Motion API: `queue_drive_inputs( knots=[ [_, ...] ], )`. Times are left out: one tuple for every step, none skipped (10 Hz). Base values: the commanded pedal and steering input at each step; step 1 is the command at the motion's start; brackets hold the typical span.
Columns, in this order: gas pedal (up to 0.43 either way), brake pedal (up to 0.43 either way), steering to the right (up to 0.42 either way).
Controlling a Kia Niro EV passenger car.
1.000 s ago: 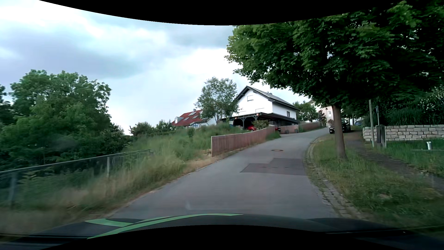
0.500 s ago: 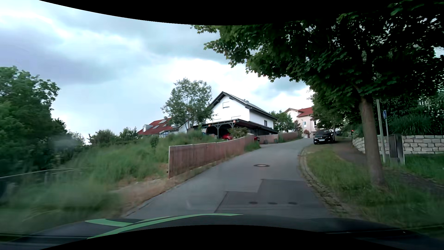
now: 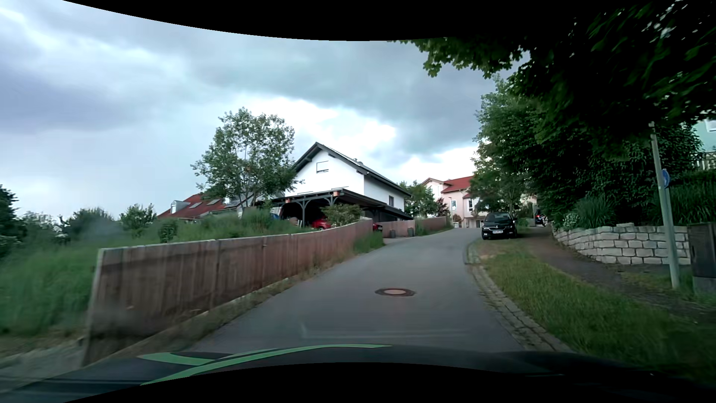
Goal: Follow the waypoints while adhering to traffic rules and regulations
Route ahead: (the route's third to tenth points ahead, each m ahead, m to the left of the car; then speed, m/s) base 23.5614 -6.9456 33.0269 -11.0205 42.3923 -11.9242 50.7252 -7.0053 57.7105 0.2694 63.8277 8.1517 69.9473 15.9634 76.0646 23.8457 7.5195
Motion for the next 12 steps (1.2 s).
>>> queue_drive_inputs(
  knots=[
    [0.150,0.000,0.121],
    [0.157,0.000,0.111],
    [0.157,0.000,0.108],
    [0.157,0.000,0.101],
    [0.169,0.000,0.090],
    [0.169,0.000,0.084],
    [0.177,0.000,0.083],
    [0.177,0.000,0.083],
    [0.177,0.000,0.083],
    [0.189,0.000,0.081],
    [0.189,0.000,0.074],
    [0.189,0.000,0.070]
  ],
)
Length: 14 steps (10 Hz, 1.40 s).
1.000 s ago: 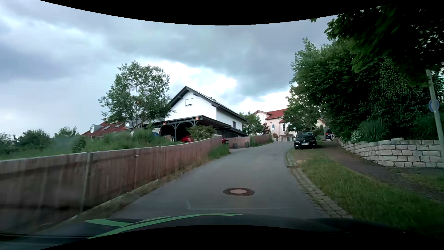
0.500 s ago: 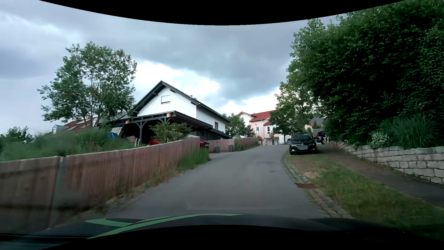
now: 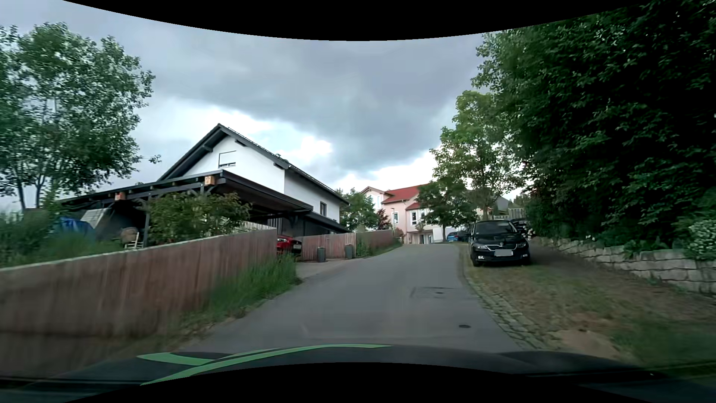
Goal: Follow the waypoints while adhering to traffic rules and regulations
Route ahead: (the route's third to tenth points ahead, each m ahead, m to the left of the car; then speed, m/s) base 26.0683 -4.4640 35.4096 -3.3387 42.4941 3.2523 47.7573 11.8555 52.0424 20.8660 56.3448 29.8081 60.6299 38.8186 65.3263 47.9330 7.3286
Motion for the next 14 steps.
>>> queue_drive_inputs(
  knots=[
    [0.197,0.000,0.069],
    [0.197,0.000,0.069],
    [0.197,0.000,0.068],
    [0.197,0.000,0.068],
    [0.197,0.000,0.068],
    [0.197,0.000,0.068],
    [0.197,0.000,0.069],
    [0.197,0.000,0.074],
    [0.197,0.000,0.082],
    [0.197,0.000,0.087],
    [0.197,0.000,0.092],
    [0.197,0.000,0.096],
    [0.197,0.000,0.102],
    [0.197,0.000,0.104]
  ],
)
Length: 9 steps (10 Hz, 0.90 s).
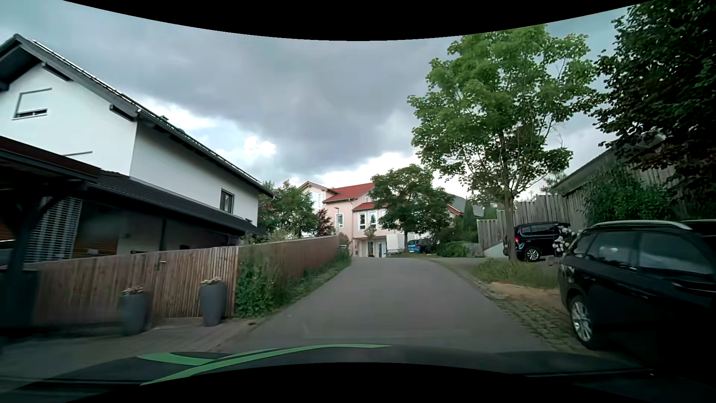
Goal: Follow the waypoints while adhering to traffic rules and regulations
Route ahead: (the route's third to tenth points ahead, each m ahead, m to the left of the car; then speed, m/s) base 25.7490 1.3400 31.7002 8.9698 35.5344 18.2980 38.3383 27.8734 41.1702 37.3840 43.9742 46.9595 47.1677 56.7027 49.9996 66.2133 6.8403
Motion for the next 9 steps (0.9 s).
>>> queue_drive_inputs(
  knots=[
    [0.197,0.000,0.109],
    [0.197,0.000,0.110],
    [0.197,0.000,0.110],
    [0.197,0.000,0.109],
    [0.197,0.000,0.107],
    [0.189,0.000,0.100],
    [0.189,0.000,0.093],
    [0.189,0.000,0.087],
    [0.189,0.000,0.079]
  ],
)
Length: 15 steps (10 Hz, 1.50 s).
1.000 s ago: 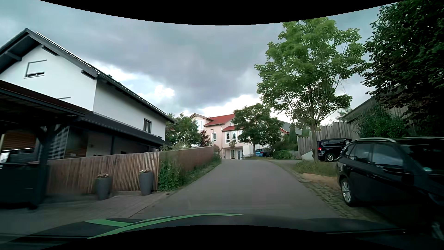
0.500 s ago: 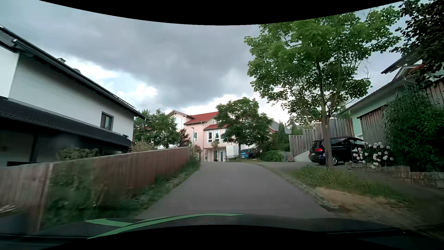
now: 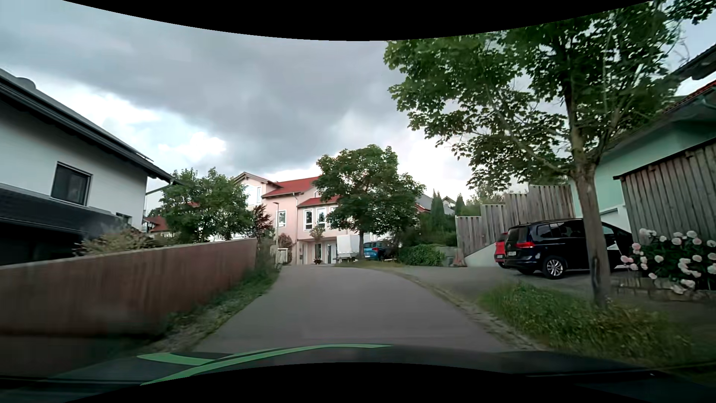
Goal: Follow the waypoints while adhering to traffic rules and regulations
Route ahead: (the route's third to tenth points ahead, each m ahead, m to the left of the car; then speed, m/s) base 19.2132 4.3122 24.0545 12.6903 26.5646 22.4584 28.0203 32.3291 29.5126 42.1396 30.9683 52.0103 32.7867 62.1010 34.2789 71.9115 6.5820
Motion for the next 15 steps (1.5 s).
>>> queue_drive_inputs(
  knots=[
    [0.177,0.000,0.064],
    [0.157,0.000,0.047],
    [0.150,0.000,0.025],
    [0.150,0.000,0.012],
    [0.150,0.000,0.001],
    [0.150,0.000,-0.012],
    [0.150,0.000,-0.025],
    [0.150,0.000,-0.034],
    [0.150,0.000,-0.049],
    [0.150,0.000,-0.066],
    [0.150,0.000,-0.077],
    [0.150,0.000,-0.094],
    [0.150,0.000,-0.111],
    [0.150,0.000,-0.130],
    [0.150,0.000,-0.146]
  ],
)
